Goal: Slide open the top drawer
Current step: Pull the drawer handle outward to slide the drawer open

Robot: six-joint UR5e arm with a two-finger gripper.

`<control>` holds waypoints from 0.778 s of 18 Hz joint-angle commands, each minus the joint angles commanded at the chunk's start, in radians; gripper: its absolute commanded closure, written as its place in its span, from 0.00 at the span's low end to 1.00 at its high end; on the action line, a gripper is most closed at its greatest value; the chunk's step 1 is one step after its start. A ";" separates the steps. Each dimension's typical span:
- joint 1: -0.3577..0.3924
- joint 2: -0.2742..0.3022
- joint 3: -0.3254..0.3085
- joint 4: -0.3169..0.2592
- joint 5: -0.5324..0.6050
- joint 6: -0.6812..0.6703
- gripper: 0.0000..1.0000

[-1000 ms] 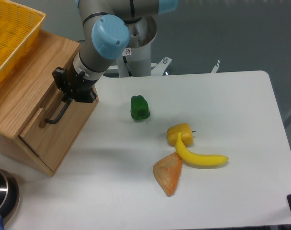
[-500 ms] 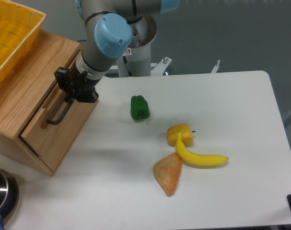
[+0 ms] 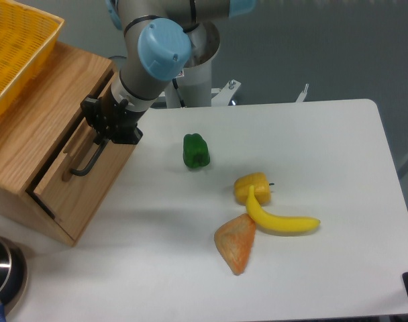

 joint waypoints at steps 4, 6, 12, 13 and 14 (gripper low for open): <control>0.009 -0.003 0.002 0.002 0.000 0.003 0.96; 0.014 -0.003 0.002 0.002 0.000 0.003 0.96; 0.031 -0.011 0.002 0.002 0.035 0.005 0.96; 0.034 -0.012 0.002 0.003 0.035 0.005 0.96; 0.040 -0.012 0.002 0.003 0.035 0.008 0.96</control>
